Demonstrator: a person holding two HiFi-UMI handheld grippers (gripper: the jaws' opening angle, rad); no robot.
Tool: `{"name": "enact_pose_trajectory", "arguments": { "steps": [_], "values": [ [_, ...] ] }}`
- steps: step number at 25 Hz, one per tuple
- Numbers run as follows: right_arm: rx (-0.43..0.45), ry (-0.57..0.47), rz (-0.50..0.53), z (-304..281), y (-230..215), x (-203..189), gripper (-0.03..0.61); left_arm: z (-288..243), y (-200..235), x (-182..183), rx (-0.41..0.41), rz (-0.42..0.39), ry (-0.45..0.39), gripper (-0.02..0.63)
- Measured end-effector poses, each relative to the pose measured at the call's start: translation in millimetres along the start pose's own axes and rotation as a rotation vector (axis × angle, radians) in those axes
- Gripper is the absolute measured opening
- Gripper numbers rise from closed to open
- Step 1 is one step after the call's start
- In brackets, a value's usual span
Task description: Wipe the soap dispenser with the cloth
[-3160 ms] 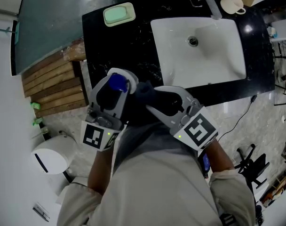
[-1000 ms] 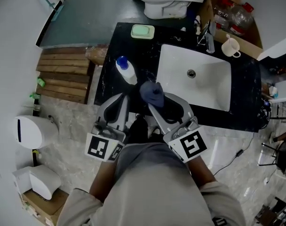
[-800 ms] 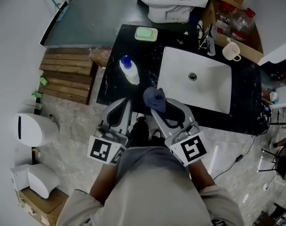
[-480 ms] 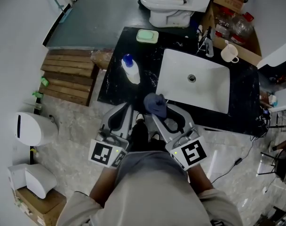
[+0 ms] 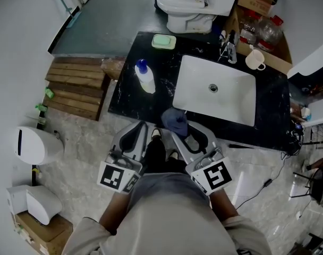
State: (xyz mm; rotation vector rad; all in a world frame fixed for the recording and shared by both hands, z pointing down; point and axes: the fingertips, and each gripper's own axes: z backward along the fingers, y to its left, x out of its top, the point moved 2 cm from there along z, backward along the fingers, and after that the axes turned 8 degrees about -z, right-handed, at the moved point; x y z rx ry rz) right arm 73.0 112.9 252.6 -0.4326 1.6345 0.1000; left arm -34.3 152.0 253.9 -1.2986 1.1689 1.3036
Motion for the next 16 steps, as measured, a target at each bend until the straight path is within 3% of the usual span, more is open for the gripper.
{"name": "enact_pose_trajectory", "arguments": {
  "steps": [7, 16],
  "values": [
    [-0.022, 0.006, -0.021, 3.0, -6.3, -5.8, 0.121, -3.9, -10.9, -1.6, -0.017, -0.086, 0.024, 0.006],
    [0.002, 0.011, -0.018, -3.4, -1.2, -5.8, 0.121, -8.0, -7.0, -3.5, -0.019, -0.052, 0.024, 0.006]
  ]
}}
